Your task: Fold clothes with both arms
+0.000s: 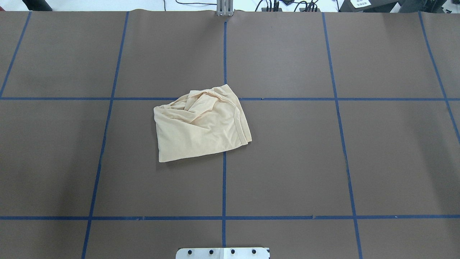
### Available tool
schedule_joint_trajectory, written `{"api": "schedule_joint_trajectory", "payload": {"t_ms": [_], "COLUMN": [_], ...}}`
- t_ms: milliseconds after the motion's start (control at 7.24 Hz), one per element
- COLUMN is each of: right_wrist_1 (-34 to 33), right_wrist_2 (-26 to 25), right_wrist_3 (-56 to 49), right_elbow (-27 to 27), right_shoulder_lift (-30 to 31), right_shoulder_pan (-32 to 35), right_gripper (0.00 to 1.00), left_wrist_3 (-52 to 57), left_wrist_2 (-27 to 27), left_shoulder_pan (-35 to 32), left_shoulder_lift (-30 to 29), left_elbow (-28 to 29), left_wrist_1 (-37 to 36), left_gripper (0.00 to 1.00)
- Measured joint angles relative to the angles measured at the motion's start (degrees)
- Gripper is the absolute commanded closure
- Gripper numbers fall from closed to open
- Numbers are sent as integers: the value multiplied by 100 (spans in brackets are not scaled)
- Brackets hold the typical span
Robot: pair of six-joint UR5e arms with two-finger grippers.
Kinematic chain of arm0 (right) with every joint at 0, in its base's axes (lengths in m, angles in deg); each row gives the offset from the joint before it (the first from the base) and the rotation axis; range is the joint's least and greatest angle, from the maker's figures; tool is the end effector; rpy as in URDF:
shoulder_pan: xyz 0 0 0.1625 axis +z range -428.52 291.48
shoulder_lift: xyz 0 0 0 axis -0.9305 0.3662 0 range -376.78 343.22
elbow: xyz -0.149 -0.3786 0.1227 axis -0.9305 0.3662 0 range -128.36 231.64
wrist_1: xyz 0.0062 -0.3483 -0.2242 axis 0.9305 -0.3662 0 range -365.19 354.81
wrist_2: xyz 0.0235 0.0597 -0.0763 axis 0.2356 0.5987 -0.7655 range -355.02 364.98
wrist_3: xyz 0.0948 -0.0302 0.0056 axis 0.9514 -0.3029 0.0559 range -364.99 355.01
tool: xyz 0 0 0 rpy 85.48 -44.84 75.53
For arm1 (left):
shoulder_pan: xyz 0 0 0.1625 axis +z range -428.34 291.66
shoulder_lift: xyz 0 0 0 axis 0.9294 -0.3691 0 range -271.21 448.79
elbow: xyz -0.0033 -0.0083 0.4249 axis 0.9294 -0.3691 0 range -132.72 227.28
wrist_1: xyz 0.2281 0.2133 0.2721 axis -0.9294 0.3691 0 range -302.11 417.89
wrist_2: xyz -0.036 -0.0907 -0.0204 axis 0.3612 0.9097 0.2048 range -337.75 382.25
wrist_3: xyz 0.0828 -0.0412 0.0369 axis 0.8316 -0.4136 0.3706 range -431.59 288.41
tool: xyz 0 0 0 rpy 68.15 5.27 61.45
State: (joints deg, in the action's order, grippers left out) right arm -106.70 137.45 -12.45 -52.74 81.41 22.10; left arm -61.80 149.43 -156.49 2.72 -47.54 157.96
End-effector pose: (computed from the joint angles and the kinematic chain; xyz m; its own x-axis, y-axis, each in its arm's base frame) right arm 0.0706 -0.4211 0.6232 0.7321 -0.0593 0.6786 0.0850 0.9964 -0.0047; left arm -0.0577 -0.4781 0.6393 0.7757 0.3053 -0.5524 -0.1659 0.9431 0.2882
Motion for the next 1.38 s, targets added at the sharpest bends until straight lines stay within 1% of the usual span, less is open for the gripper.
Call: {"api": "schedule_joint_trajectory", "payload": {"t_ms": [276, 691, 1382], "right_wrist_1": [0, 0, -7], "right_wrist_2": [4, 24, 87], "right_wrist_3": [13, 41, 61], "right_elbow": [7, 7, 3], "right_shoulder_lift": [4, -1, -6], "right_shoulder_pan": [0, 0, 0], "right_gripper": [0, 0, 0], "left_wrist_3": [-55, -306, -454], "left_wrist_2": [41, 442, 489], "left_shoulder_pan": [-1, -8, -13], "left_shoulder_lift": [-3, 10, 9], "left_elbow": [-12, -74, -179], "left_wrist_1": [-27, -191, -814], "left_gripper": [0, 0, 0]}}
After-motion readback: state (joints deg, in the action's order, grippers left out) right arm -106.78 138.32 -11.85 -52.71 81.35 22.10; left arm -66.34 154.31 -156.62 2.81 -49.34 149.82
